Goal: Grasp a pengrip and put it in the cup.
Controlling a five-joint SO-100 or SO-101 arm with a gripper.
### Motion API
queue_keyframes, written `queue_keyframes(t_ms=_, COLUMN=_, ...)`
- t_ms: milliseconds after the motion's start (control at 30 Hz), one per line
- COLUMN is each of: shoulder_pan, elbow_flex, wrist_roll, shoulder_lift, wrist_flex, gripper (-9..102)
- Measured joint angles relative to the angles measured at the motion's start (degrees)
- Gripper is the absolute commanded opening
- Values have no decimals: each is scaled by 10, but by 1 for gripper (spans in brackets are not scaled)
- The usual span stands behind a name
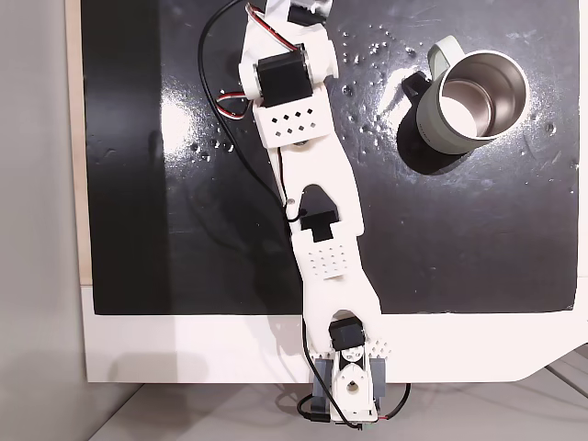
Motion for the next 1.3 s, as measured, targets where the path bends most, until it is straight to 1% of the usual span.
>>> queue_keyframes(t_ms=33, shoulder_pan=-1, elbow_flex=0, wrist_roll=-3, shoulder_lift=-8, wrist_flex=-6, gripper=9)
queue_keyframes(t_ms=133, shoulder_pan=-3, elbow_flex=0, wrist_roll=-10, shoulder_lift=-31, wrist_flex=-17, gripper=17)
queue_keyframes(t_ms=233, shoulder_pan=-6, elbow_flex=0, wrist_roll=-12, shoulder_lift=-54, wrist_flex=-18, gripper=22)
queue_keyframes(t_ms=467, shoulder_pan=-11, elbow_flex=-25, wrist_roll=-12, shoulder_lift=-124, wrist_flex=-18, gripper=22)
queue_keyframes(t_ms=600, shoulder_pan=-11, elbow_flex=-33, wrist_roll=-12, shoulder_lift=-151, wrist_flex=-33, gripper=22)
queue_keyframes(t_ms=767, shoulder_pan=-13, elbow_flex=-33, wrist_roll=-12, shoulder_lift=-170, wrist_flex=-53, gripper=21)
queue_keyframes(t_ms=900, shoulder_pan=-17, elbow_flex=-33, wrist_roll=-12, shoulder_lift=-182, wrist_flex=-76, gripper=18)
queue_keyframes(t_ms=1067, shoulder_pan=-16, elbow_flex=-33, wrist_roll=-12, shoulder_lift=-200, wrist_flex=-85, gripper=15)
queue_keyframes(t_ms=1300, shoulder_pan=-15, elbow_flex=-60, wrist_roll=-12, shoulder_lift=-221, wrist_flex=-87, gripper=3)
